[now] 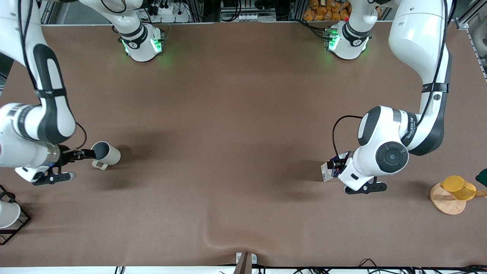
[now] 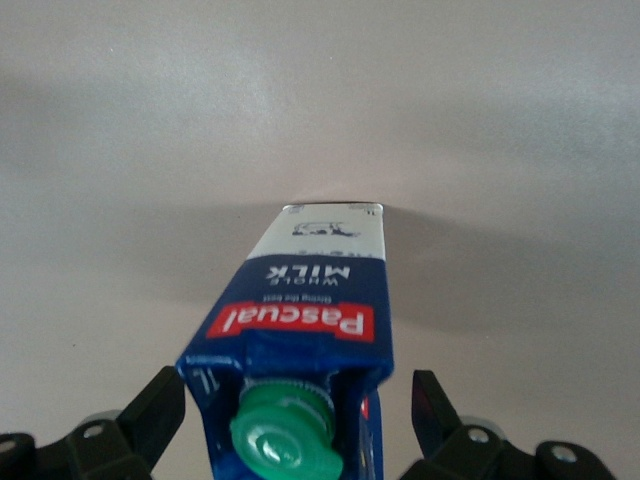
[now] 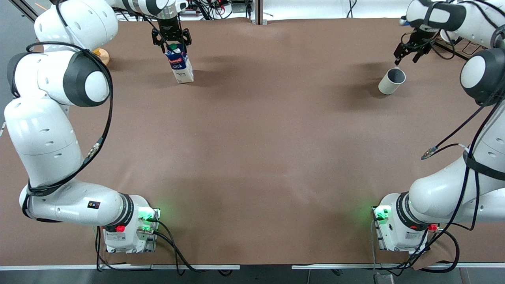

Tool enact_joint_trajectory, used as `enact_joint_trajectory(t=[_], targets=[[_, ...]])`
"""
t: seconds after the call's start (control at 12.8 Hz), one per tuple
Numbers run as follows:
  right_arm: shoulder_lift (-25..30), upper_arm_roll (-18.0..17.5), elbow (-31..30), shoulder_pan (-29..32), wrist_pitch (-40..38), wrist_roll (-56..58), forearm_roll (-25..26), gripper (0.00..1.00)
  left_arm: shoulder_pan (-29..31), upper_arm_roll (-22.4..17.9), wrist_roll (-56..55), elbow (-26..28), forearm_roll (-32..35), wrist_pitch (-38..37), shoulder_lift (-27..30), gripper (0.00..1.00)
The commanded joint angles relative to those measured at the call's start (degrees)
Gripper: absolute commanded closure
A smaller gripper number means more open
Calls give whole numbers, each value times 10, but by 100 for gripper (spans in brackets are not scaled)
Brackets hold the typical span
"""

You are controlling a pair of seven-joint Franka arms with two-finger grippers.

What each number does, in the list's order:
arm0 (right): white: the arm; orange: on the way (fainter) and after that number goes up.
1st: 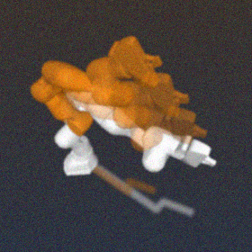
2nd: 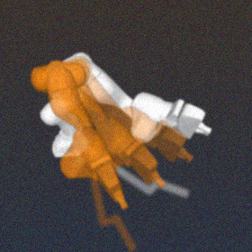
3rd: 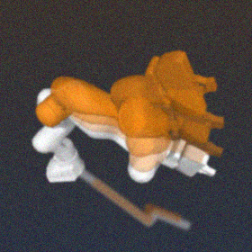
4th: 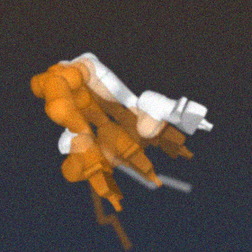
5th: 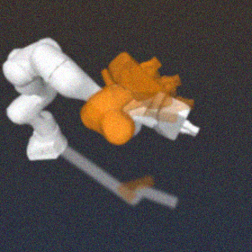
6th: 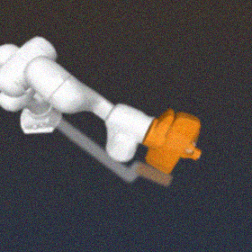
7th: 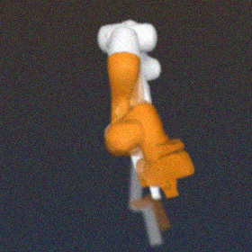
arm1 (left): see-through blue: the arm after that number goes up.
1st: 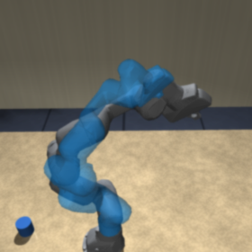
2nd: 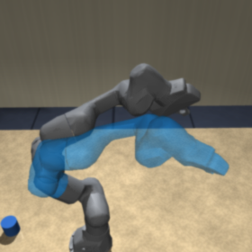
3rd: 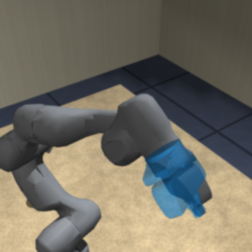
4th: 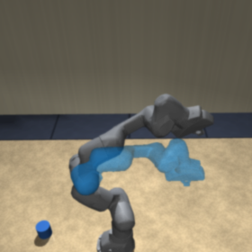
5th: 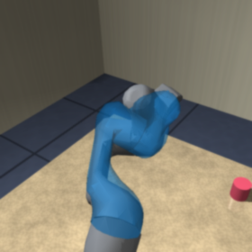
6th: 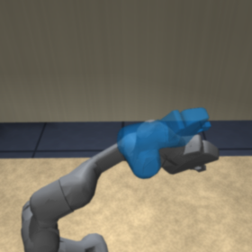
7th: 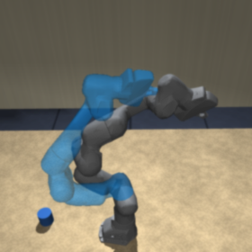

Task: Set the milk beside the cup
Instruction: 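Grasp the white mug by its rim with the right gripper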

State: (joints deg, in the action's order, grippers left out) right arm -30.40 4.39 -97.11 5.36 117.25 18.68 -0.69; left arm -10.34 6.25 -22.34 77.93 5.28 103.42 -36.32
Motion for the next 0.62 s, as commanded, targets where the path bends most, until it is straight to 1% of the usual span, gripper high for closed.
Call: enact_joint_trajectory(t=[0.0,0.08,0.23,0.31,0.39,0.47,0.54], targets=[[0,-3,-35,4,34,7,-12,26,1,-1,5,-7,5,-7,15,0],[2,-3,-42,3,34,7,-12,28,3,-1,5,-4,7,-8,13,0],[3,-3,-43,5,30,15,-12,47,1,-1,4,-1,7,-8,1,0],[4,-3,-45,5,27,20,-12,47,1,0,5,-2,3,-8,1,29],[14,-4,-41,6,10,19,-12,30,4,0,4,-2,3,-10,2,68],[27,-4,-30,5,-21,19,-12,27,4,0,5,-2,3,-22,2,97],[34,-4,-26,5,-42,20,-20,21,4,0,5,-2,3,-24,4,100]])
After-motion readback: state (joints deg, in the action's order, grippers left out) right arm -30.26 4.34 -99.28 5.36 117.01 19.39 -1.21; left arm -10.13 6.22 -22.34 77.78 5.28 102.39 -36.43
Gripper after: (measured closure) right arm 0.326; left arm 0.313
